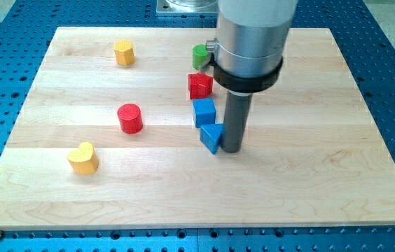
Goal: Push the heart into the triangle
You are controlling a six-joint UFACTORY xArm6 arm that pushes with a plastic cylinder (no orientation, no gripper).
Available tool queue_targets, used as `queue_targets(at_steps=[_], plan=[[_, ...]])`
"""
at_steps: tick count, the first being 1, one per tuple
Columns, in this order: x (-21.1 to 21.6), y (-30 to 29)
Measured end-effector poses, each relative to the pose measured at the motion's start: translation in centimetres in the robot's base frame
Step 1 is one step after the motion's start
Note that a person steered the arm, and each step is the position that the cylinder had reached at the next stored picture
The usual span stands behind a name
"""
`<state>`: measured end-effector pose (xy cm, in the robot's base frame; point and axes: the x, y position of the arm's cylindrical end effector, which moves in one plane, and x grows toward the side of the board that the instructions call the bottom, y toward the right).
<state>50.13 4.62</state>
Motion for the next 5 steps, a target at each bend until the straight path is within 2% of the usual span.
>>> queue_targets(at_steps=[1,3,4,5], plan=[[0.0,-1.6],[4.0,-2.0],[6.6,-6.6],[8.3,-22.4]])
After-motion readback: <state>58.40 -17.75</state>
